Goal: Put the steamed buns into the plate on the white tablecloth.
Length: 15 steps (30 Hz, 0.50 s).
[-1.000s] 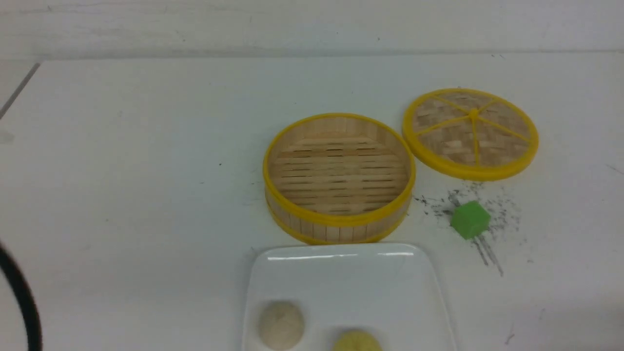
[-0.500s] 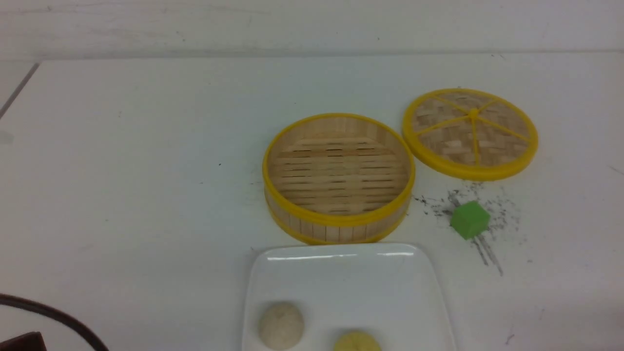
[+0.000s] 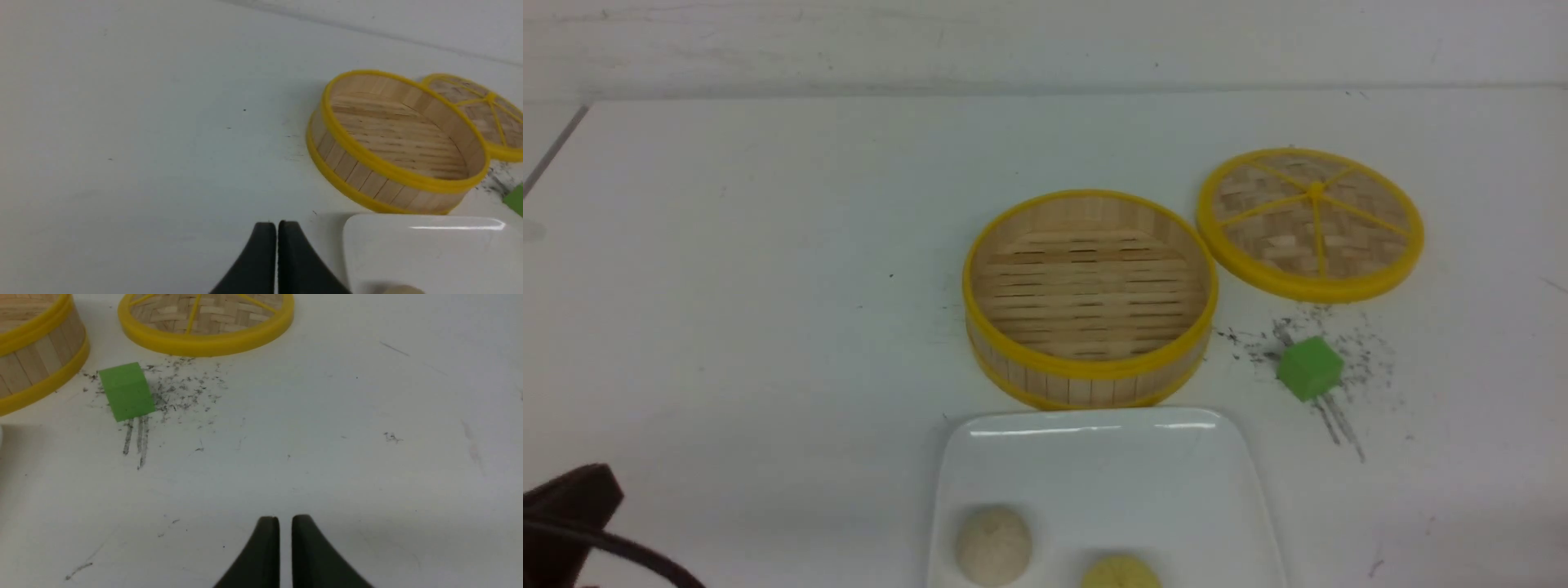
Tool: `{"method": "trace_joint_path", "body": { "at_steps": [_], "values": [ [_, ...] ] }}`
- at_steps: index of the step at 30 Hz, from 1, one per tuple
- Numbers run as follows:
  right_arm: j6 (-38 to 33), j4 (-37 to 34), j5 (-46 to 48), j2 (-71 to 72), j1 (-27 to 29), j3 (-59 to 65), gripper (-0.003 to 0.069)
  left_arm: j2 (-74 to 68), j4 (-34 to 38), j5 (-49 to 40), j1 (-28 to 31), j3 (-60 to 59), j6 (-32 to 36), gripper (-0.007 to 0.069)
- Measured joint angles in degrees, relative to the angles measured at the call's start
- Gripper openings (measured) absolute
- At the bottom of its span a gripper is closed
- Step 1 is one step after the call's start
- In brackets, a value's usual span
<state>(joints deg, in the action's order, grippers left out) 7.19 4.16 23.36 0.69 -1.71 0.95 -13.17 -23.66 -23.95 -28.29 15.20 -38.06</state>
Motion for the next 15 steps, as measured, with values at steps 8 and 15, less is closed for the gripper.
{"method": "trace_joint_path", "body": {
  "at_steps": [8,15],
  "values": [
    [0.0,0.0,0.0,0.0,0.0,0.0,0.0083,0.42,12.3,10.11,8.79,-10.24,17.51,0.0043],
    [0.0,0.0,0.0,0.0,0.0,0.0,0.0091,9.51,15.97,8.91,21.55,-16.35,28.56,0.0052]
  ]
}}
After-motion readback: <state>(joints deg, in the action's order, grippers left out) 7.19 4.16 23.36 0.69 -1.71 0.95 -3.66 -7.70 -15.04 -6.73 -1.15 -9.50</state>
